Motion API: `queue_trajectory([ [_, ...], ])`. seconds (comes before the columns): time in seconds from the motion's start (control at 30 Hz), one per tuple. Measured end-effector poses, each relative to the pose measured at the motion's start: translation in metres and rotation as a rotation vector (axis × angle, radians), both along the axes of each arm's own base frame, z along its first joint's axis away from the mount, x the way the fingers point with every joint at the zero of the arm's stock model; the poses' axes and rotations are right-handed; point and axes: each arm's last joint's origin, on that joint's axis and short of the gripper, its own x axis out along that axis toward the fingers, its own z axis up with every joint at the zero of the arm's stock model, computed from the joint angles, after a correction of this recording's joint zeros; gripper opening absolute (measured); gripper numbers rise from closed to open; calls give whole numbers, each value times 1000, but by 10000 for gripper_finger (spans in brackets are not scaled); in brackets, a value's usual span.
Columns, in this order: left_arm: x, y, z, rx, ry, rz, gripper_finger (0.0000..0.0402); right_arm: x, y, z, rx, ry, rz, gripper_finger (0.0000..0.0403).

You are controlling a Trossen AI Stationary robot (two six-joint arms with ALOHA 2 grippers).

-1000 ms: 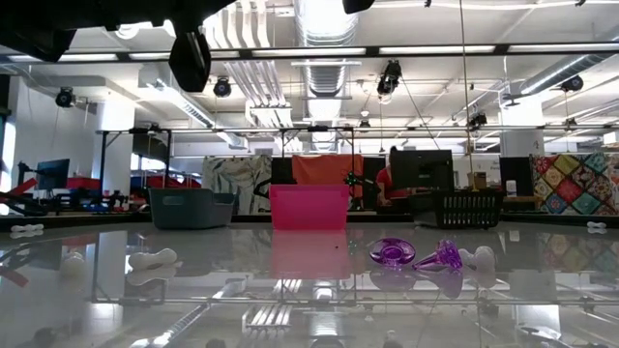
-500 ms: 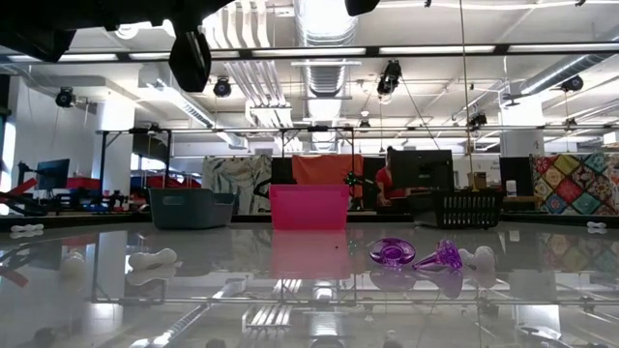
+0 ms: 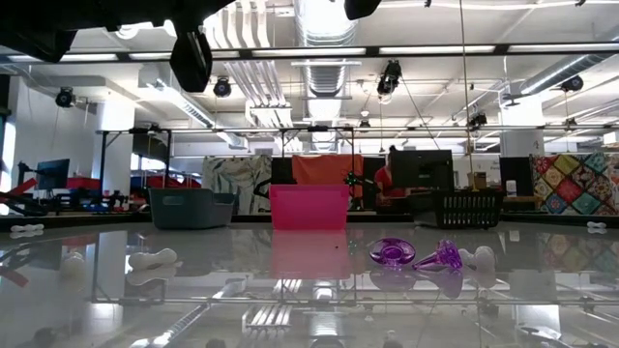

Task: Sort Halloween decoration
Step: Put the white bone toy into the black bin

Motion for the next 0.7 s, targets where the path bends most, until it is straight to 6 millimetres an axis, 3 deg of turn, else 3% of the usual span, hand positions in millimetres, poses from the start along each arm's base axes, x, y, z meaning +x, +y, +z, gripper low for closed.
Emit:
queue_trajectory([
  [0.33, 0, 0, 0, 8, 2, -14, 0, 1, -3, -1, 12, 7, -3, 74],
  [0.7, 0, 0, 0, 8, 1, -15, 7, 1, -3, -1, 26, 4, -5, 73],
])
